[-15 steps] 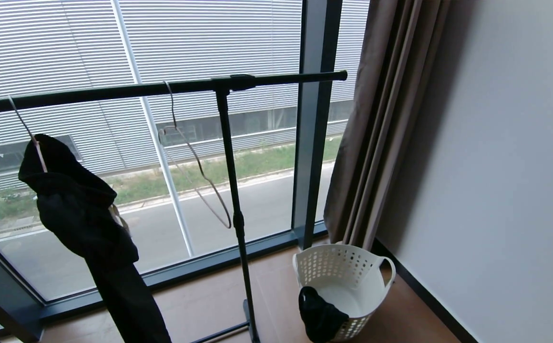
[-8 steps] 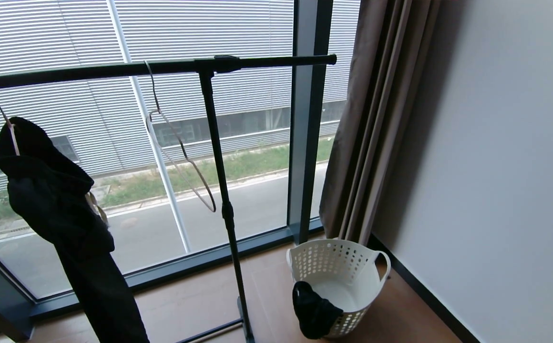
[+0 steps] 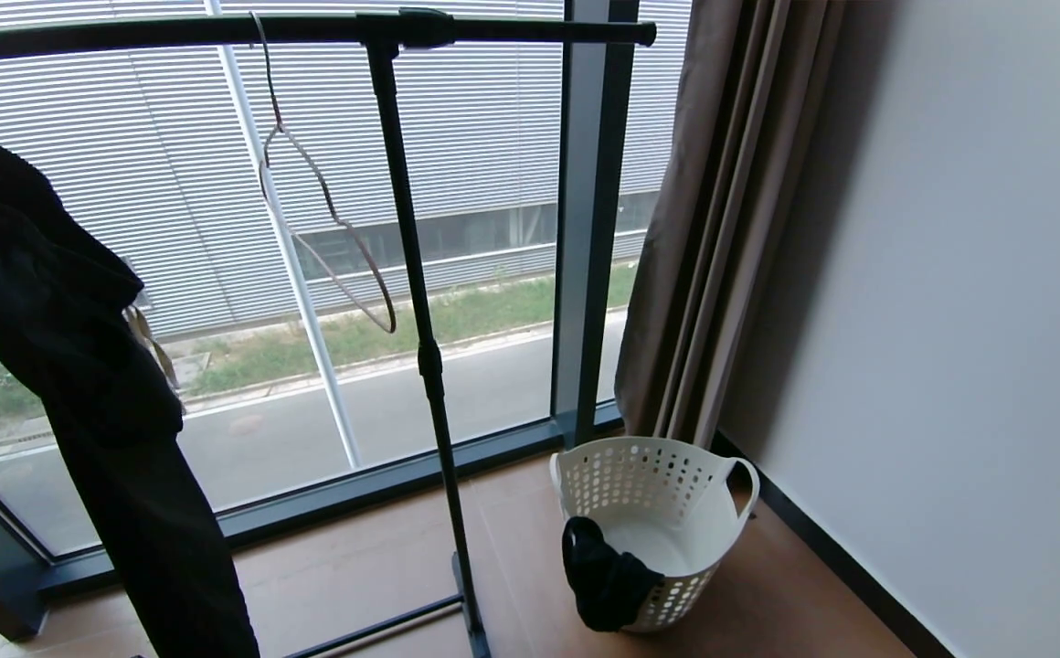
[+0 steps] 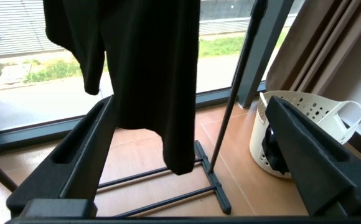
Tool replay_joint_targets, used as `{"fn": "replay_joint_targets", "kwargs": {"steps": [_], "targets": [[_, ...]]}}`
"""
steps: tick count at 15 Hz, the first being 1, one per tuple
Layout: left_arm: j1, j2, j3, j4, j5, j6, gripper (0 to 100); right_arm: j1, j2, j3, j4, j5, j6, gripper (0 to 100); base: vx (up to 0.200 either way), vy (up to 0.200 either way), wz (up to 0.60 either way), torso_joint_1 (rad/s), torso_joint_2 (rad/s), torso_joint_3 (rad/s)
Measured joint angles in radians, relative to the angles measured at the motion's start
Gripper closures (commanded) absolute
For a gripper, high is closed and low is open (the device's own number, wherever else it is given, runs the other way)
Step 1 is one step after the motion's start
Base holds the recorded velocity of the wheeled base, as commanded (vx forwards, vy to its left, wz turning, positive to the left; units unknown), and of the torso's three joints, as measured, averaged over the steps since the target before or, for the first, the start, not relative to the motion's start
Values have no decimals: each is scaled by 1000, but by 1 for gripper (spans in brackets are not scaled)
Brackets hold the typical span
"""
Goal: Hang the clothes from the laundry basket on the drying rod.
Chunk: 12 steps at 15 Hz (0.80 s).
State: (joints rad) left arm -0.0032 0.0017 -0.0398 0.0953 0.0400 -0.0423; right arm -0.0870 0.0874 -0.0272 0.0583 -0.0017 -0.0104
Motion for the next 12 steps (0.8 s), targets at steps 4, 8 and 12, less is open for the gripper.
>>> {"fn": "replay_joint_targets", "kwargs": {"steps": [4, 8, 12], "targets": [[0, 0, 0, 0, -2, 0, 0, 0, 0, 0, 0, 0, 0, 0, 0, 0, 0, -29, 141, 78], [0, 0, 0, 0, -2, 0, 0, 0, 0, 0, 0, 0, 0, 0, 0, 0, 0, 1, 16, -157], [-1, 0, 0, 0, -2, 0, 0, 0, 0, 0, 0, 0, 0, 0, 0, 0, 0, 0, 6, -190]]}}
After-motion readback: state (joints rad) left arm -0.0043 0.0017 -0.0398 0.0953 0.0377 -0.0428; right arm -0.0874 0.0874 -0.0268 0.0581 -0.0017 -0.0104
